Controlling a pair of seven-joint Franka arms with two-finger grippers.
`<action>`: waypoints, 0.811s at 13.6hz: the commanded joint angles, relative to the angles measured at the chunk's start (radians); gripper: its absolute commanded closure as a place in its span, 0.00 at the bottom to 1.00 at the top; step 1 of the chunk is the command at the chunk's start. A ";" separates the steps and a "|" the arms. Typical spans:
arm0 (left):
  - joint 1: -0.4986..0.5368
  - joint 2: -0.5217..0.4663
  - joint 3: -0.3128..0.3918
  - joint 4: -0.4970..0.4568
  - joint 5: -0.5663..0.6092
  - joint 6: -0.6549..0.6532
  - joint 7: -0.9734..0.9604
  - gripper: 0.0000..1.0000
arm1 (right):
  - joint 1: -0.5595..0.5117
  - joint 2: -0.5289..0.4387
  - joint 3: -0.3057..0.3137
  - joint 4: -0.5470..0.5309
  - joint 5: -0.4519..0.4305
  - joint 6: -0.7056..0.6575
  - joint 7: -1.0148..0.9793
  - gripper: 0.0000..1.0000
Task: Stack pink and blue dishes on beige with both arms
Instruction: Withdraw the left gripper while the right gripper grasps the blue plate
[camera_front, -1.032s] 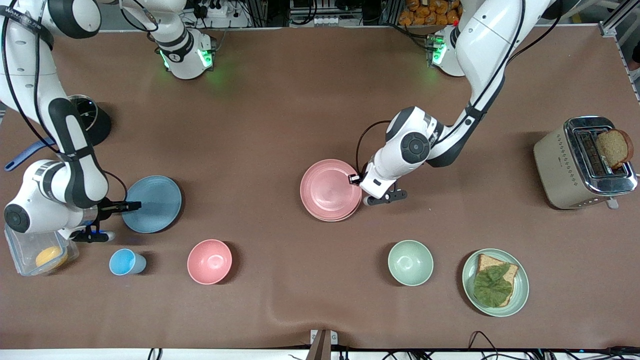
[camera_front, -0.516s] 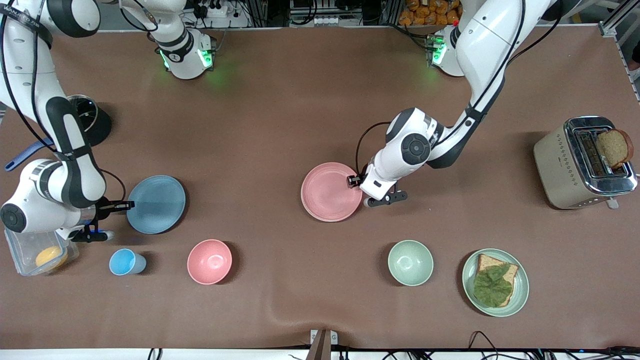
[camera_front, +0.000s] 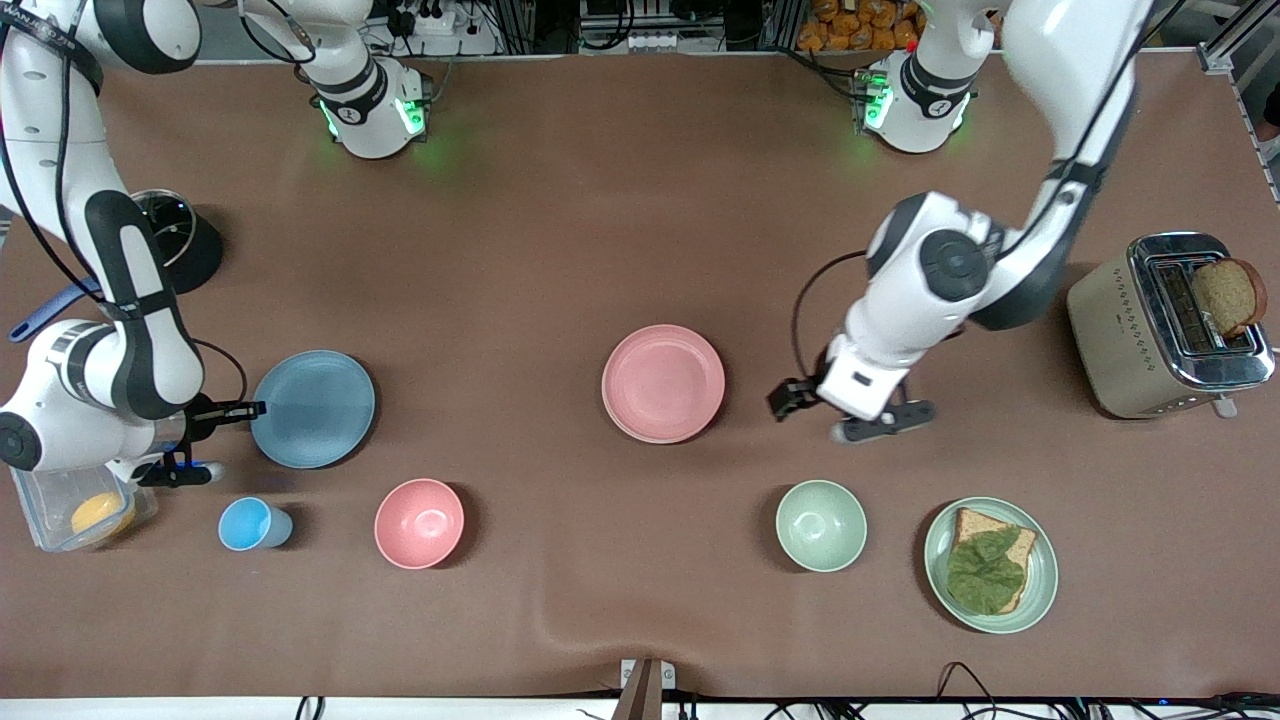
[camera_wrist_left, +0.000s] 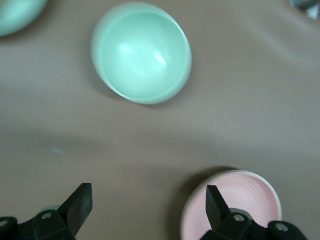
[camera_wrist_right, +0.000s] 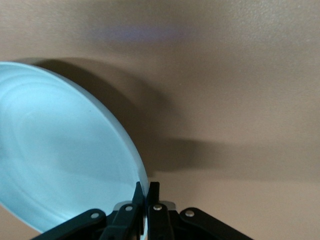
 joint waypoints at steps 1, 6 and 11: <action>0.054 -0.132 0.001 -0.021 0.052 -0.108 0.050 0.00 | -0.006 -0.018 0.012 0.034 0.036 -0.070 0.008 1.00; 0.123 -0.229 0.000 0.132 0.033 -0.462 0.194 0.00 | 0.018 -0.035 0.012 0.075 0.151 -0.226 0.067 1.00; 0.148 -0.264 0.001 0.244 -0.016 -0.627 0.302 0.00 | 0.101 -0.064 0.012 0.086 0.303 -0.331 0.276 1.00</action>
